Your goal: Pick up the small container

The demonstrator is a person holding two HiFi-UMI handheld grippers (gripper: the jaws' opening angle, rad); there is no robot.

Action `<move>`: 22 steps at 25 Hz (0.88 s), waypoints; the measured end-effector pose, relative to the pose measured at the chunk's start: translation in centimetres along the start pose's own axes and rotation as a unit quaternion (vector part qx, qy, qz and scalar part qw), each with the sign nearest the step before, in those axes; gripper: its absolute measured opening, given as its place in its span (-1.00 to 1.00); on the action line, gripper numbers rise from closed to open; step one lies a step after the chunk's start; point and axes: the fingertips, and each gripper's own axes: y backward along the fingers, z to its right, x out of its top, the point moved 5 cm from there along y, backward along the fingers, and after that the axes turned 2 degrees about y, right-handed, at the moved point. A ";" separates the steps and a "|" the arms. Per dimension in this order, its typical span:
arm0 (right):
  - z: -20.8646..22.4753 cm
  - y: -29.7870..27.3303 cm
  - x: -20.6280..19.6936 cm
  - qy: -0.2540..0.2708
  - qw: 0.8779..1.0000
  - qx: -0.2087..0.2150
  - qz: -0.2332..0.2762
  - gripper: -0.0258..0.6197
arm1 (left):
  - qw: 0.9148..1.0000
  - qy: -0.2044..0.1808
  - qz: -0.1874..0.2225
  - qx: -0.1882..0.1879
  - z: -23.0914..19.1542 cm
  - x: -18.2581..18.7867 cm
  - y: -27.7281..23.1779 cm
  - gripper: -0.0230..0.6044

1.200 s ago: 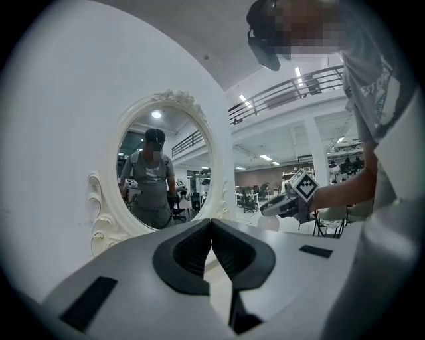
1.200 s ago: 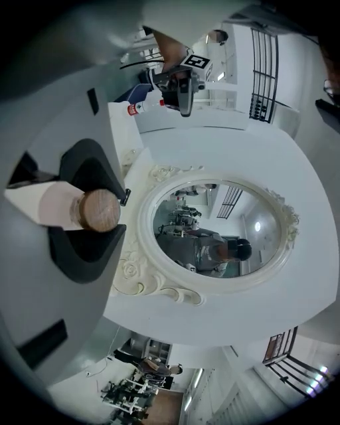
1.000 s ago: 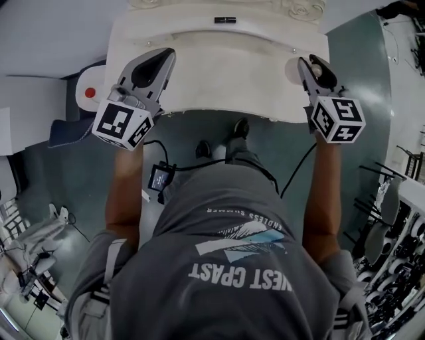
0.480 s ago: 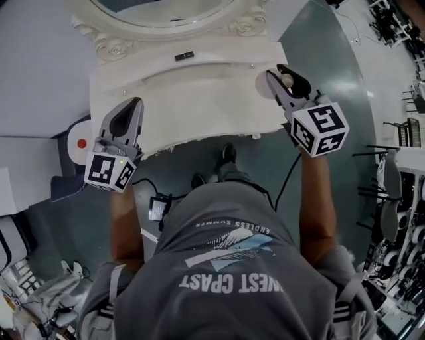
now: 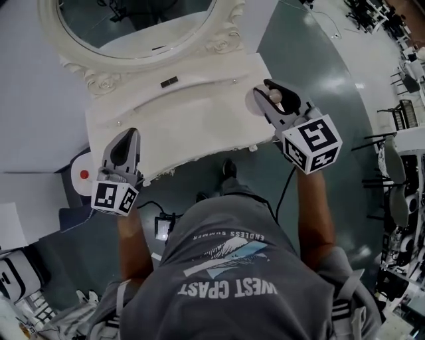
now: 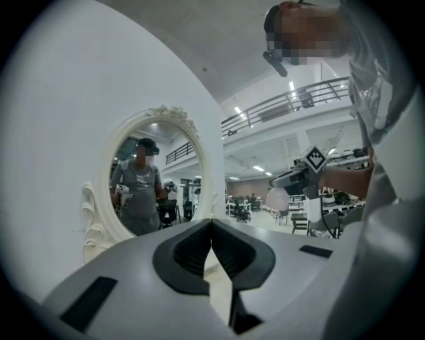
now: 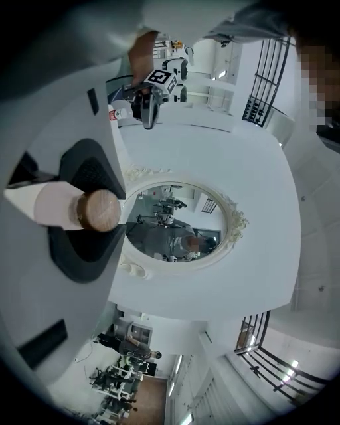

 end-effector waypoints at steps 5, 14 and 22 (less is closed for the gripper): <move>0.0 2.1 0.6 0.013 1.000 -0.023 0.004 -0.50 | 1.000 -0.003 -0.001 -0.003 0.6 0.9 0.2 -0.87; 1.1 3.5 -0.1 0.001 0.999 -0.033 -0.002 -0.50 | 1.000 -0.006 -0.006 -0.008 1.3 1.2 -0.6 -0.87; 1.5 3.4 -1.0 -0.004 0.999 -0.038 -0.009 -0.50 | 1.000 -0.013 -0.002 -0.006 1.0 1.0 -0.7 -0.87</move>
